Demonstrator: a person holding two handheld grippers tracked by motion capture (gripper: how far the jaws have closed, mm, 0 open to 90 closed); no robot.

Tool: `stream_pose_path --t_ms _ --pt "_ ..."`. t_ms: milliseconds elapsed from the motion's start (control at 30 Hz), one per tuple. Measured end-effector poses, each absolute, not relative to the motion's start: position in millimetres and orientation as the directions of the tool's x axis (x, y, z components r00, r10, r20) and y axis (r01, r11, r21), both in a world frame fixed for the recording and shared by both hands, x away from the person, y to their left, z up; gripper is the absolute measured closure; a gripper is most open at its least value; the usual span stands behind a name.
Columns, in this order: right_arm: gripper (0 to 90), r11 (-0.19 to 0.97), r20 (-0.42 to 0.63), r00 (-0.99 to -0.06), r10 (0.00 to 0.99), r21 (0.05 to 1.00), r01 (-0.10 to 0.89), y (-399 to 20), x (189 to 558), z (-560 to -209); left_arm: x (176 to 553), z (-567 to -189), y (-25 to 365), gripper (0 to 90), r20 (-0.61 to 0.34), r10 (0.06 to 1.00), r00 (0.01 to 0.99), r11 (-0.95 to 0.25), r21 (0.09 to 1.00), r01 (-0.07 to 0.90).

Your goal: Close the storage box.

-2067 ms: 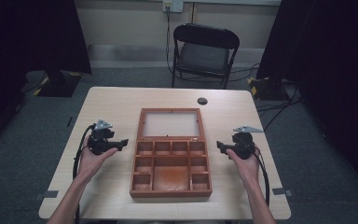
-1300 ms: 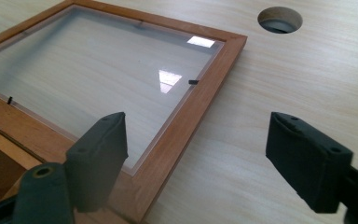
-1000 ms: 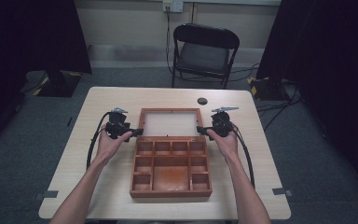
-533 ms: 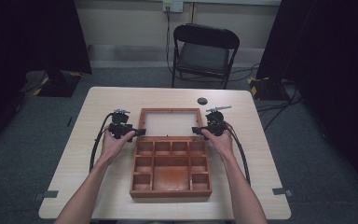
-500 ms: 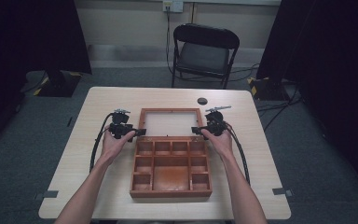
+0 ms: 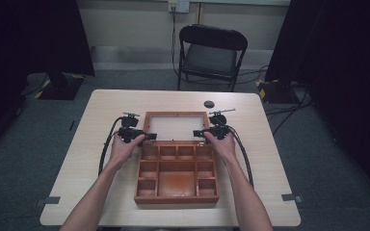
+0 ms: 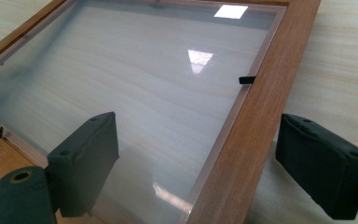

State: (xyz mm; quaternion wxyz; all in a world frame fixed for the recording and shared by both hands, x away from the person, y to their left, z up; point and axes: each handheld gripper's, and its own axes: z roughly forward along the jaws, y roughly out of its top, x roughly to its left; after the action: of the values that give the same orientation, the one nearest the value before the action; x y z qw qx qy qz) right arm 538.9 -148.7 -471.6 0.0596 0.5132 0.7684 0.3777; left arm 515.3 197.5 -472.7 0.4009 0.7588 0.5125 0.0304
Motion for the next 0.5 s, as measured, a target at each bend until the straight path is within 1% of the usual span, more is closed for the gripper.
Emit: stream_pose_path --t_ms 67,200,267,367,500 --pt "11.9 0.184 0.305 -0.461 0.833 0.634 0.751 -149.4 540.4 -472.3 516.8 -473.9 198.8 20.2 -0.381 0.794 0.474 -0.150 0.633 0.760" --pt "11.6 0.175 0.325 -0.455 0.829 0.621 0.764 -150.2 542.4 -473.2 517.4 -473.8 198.1 19.4 -0.382 0.794 0.473 -0.150 0.631 0.761" --pt "12.6 0.159 0.344 -0.443 0.827 0.614 0.773 -150.5 542.4 -474.2 517.7 -473.7 198.0 19.4 -0.384 0.796 0.468 -0.147 0.627 0.765" --pt "11.7 0.140 0.376 -0.436 0.817 0.604 0.784 -149.9 542.4 -476.2 518.4 -474.2 199.1 19.2 -0.395 0.790 0.469 -0.147 0.620 0.771" --pt "12.6 0.147 0.380 -0.437 0.815 0.595 0.790 -150.3 543.1 -475.3 521.3 -475.4 200.9 19.6 -0.421 0.777 0.468 -0.148 0.602 0.785"
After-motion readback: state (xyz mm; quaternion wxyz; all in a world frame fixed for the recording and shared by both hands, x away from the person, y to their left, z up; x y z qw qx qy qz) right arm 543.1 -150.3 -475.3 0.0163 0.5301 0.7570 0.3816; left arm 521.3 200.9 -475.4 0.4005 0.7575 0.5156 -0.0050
